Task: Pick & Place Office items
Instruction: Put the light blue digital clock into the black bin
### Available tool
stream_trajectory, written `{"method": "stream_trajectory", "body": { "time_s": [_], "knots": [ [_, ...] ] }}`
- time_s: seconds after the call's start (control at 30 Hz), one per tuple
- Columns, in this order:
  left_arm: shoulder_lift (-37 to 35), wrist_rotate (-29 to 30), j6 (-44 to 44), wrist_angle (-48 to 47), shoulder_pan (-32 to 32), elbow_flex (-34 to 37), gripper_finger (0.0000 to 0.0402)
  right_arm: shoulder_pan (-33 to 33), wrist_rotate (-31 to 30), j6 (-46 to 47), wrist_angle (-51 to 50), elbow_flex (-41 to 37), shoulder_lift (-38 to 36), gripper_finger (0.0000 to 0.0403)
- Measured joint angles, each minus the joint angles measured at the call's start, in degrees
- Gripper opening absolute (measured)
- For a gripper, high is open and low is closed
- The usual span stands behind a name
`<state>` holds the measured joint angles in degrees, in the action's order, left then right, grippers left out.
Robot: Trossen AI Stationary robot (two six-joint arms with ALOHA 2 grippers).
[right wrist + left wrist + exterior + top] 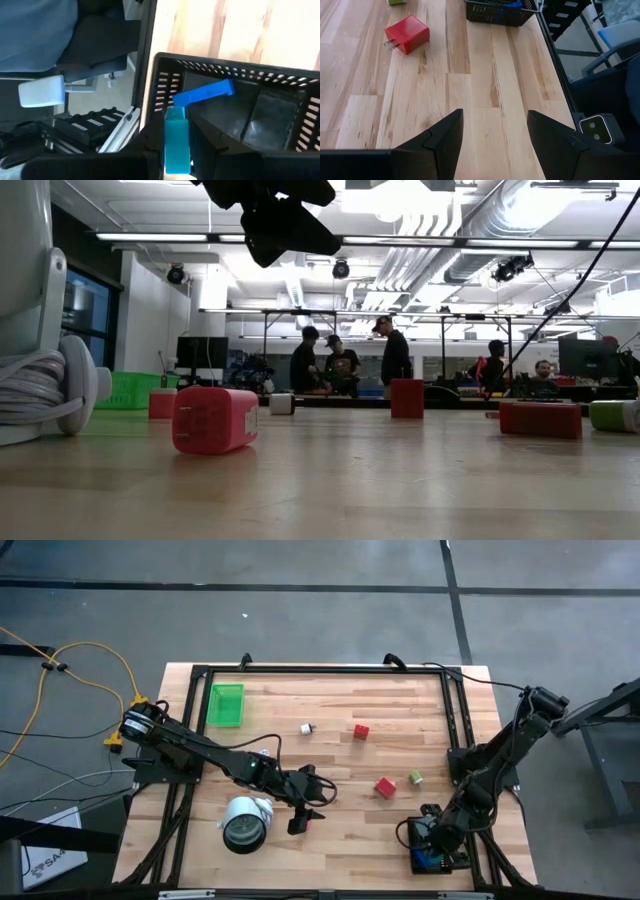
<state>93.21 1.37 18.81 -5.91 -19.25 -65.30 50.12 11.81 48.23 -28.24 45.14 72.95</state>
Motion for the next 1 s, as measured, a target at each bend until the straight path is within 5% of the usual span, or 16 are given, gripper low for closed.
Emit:
{"method": "stream_trajectory", "body": {
  "time_s": [0.73,1.0],
  "knots": [
    [0.02,0.0,0.0,0.02,0.0,0.0,0.0214,0.03,0.67,4.46,12.27,-10.31,0.22,0.0051],
    [0.02,0.0,0.0,0.02,0.0,0.0,0.0214,0.03,0.4,4.43,12.25,-10.34,0.22,0.0085]
  ]
}}
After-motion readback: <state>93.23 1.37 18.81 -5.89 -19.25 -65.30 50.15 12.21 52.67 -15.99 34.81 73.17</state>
